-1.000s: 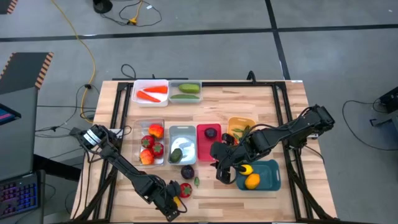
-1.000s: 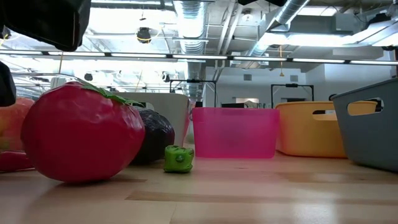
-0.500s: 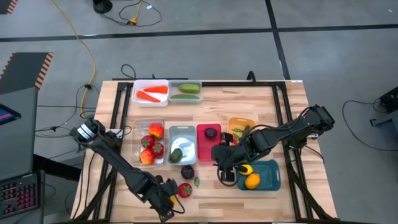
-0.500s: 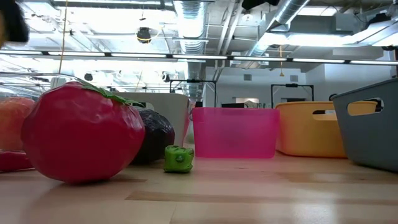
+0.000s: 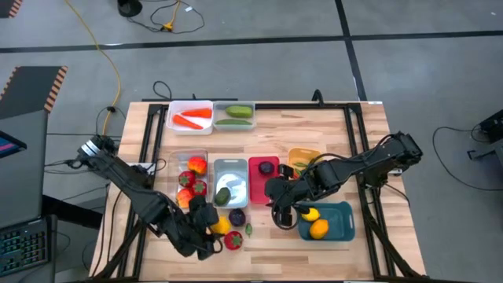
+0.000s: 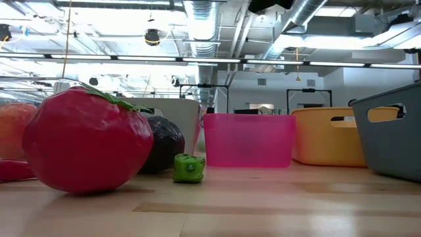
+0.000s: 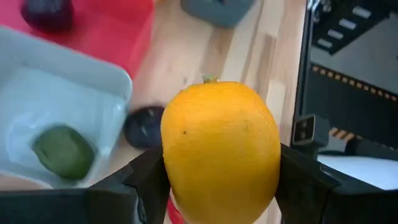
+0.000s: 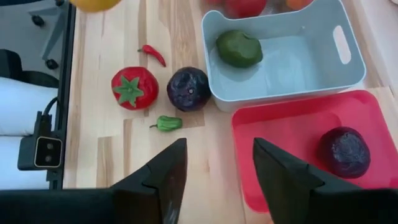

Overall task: Sort produce into baskets
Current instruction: Put the lemon into the blue bin

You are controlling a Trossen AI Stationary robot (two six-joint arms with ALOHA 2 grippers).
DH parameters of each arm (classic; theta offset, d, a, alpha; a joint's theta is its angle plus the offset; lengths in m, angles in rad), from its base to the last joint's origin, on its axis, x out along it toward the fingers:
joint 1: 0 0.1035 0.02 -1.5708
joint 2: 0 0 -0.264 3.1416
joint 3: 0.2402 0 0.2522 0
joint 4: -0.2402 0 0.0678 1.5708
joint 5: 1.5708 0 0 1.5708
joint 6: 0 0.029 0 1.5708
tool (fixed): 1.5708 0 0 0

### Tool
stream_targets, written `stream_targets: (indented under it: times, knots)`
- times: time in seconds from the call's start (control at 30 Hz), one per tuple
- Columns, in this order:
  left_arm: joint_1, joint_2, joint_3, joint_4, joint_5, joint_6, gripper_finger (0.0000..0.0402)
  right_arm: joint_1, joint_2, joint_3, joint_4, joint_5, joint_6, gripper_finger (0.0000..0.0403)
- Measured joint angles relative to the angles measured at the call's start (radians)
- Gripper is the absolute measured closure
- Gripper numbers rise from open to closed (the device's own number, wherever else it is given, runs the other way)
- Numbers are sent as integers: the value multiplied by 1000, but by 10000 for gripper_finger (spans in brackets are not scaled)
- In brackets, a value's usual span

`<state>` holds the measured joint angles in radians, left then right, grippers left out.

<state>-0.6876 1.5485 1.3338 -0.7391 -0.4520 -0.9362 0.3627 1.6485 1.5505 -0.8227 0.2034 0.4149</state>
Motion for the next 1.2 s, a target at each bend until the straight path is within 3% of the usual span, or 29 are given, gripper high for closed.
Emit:
stream_targets:
  times: [0.37, 0.5, 0.9, 1.03, 1.2]
  knots:
    - [50, -25, 0, -39, -36, 141, 184, -48, 18, 0, 5, -51, 3, 109]
    - [66, -25, 0, -28, -89, 196, 184, -70, 38, 0, 38, -32, 92, 90]
    - [150, -25, 0, -29, -238, 405, 184, -88, 32, 0, 92, -44, 38, 87]
    - [180, -25, 0, -28, -226, 463, 184, -75, 32, 0, 144, -45, 37, 87]
    - [187, -25, 0, -19, -172, 508, 184, -54, 32, 0, 265, -45, -89, 87]
